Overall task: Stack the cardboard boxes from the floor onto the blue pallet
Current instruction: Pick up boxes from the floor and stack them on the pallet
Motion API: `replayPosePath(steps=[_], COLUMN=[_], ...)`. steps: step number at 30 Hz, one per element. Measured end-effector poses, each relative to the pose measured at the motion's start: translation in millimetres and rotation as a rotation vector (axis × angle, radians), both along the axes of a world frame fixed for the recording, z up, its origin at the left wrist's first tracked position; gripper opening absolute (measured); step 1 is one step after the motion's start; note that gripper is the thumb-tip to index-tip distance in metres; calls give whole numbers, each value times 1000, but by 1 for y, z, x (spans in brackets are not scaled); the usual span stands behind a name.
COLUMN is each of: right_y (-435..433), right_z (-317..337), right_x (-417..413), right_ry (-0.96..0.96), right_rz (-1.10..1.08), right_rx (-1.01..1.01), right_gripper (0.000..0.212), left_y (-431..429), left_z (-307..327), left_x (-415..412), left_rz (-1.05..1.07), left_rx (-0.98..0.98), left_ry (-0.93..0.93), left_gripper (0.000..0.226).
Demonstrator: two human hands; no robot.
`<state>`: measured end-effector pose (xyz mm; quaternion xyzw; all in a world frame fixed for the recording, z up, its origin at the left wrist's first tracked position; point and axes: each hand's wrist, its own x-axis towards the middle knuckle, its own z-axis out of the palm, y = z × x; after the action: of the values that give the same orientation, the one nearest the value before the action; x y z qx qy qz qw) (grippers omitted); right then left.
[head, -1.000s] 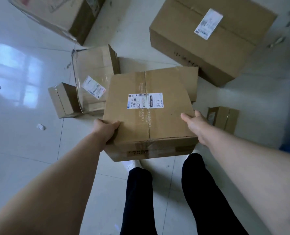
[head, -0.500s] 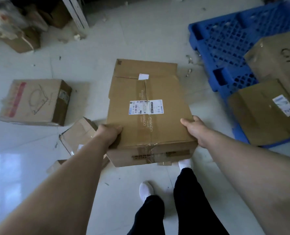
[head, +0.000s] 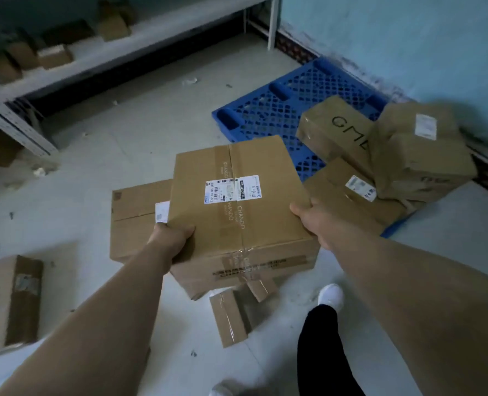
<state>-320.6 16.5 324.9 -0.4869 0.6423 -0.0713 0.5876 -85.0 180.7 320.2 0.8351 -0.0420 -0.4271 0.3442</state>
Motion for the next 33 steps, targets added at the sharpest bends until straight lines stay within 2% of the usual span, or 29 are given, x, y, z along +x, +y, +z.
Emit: replayPosePath(steps=[3,6,8,10,14,19,24,33], right_y=[-66,-137,-182,-225,-279,-334,-399,-494], right_z=[-3,-10,-17,-33,-32,-47,-91,-190], right_x=[-21,-38,-45,-45,-26,-3,18,67], right_ry=[3,43,80,100,83,61,97,293], right_rz=[-5,17,51,104,134,133,66,112], right_rx=[12,18,19,23,69,65,68,86], right_gripper=[54,61,73,85,64,58,72,57], left_y=[-64,-127,-164,-196,-244,-299,-376,-466], left_z=[-9,-15,-18,-24,-39,-61,-100,-217], left_x=[-19,-44,-56,-60,-55,-29,2,42], left_rz=[-9,38,60,77,118,117,105,84], left_rx=[23,50,66,64,81,94,65,123], left_ry=[17,28,16,21,-10,-1,44,86], left_gripper=[67,64,56,58,59,72,62,85])
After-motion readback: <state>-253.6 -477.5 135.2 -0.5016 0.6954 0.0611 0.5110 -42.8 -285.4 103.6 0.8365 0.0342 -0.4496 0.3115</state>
